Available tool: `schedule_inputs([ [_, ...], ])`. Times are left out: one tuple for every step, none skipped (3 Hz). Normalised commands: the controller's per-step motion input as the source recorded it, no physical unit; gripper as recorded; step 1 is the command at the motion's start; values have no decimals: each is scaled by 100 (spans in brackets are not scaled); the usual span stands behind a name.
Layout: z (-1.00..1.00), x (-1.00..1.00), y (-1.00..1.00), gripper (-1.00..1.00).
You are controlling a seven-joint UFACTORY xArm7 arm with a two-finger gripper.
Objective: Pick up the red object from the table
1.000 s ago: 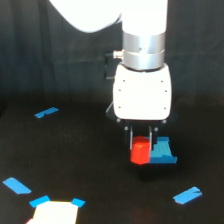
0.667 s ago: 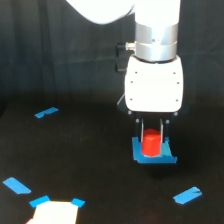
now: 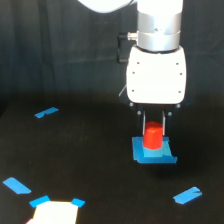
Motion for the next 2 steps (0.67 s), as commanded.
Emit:
schedule_inputs([
  [78,49,-8,-100],
  [36,-10,-14,-100],
])
